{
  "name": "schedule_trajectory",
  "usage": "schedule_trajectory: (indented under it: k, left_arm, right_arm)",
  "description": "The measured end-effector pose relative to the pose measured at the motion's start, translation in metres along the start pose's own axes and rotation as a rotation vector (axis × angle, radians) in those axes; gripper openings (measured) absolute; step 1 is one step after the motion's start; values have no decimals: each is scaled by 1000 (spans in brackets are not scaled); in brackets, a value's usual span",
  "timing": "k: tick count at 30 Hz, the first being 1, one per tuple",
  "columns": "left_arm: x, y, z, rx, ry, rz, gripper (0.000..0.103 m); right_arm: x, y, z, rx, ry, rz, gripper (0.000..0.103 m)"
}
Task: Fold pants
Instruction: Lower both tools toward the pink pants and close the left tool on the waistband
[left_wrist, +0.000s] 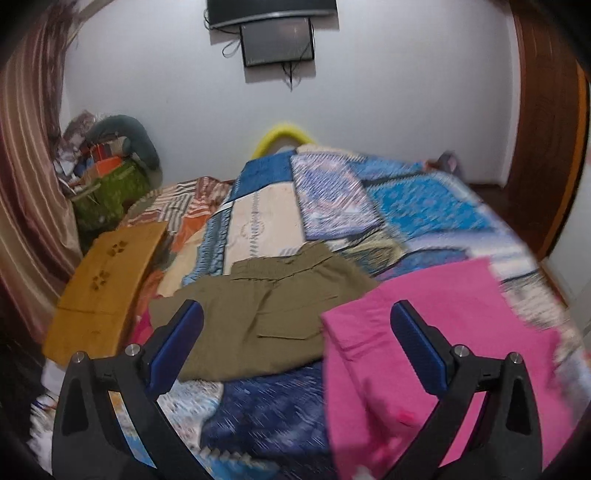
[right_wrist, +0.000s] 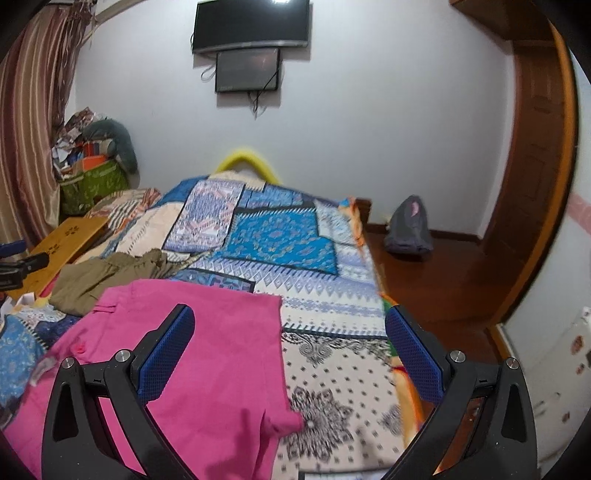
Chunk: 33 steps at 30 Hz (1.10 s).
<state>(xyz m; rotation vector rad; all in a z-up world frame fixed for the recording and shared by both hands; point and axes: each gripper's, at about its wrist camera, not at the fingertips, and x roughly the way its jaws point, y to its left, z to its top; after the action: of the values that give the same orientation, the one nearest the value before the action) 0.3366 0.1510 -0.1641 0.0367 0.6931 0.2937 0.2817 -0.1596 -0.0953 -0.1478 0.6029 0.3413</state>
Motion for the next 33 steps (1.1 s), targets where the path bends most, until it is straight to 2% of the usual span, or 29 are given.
schedule_trajectory:
  k: [2, 4, 8, 14, 18, 22, 27, 29, 32, 33]
  left_arm:
    - [24, -5, -2, 32, 36, -7, 90]
    - [45, -9, -1, 46, 76, -39, 83]
    - [82, -13, -4, 33, 127, -104, 80]
    - [135, -14, -19, 16, 274, -162, 67]
    - [152, -11, -31, 6, 314, -175, 66]
    - [158, -14, -34, 9, 327, -195, 66]
    - [162, -16, -30, 13, 336, -230, 62]
    - [167, -15, -33, -17, 356, -287, 47]
    - [166, -17, -34, -24, 352, -328, 31]
    - [165, -20, -34, -10, 346, -340, 25]
  right_arm:
    - [19, -2, 1, -14, 25, 7, 102]
    - [40, -5, 1, -11, 54, 14, 101]
    - [77, -13, 1, 4, 100, 49, 101]
    - [140, -13, 0, -37, 209, 91, 84]
    - [175, -15, -6, -14, 283, 138, 70]
    - [195, -8, -8, -45, 324, 149, 69]
    - [199, -5, -6, -50, 305, 177, 69]
    - [200, -7, -7, -28, 299, 200, 63]
    - [198, -5, -9, -26, 294, 222, 48]
    - [196, -3, -9, -26, 296, 222, 37]
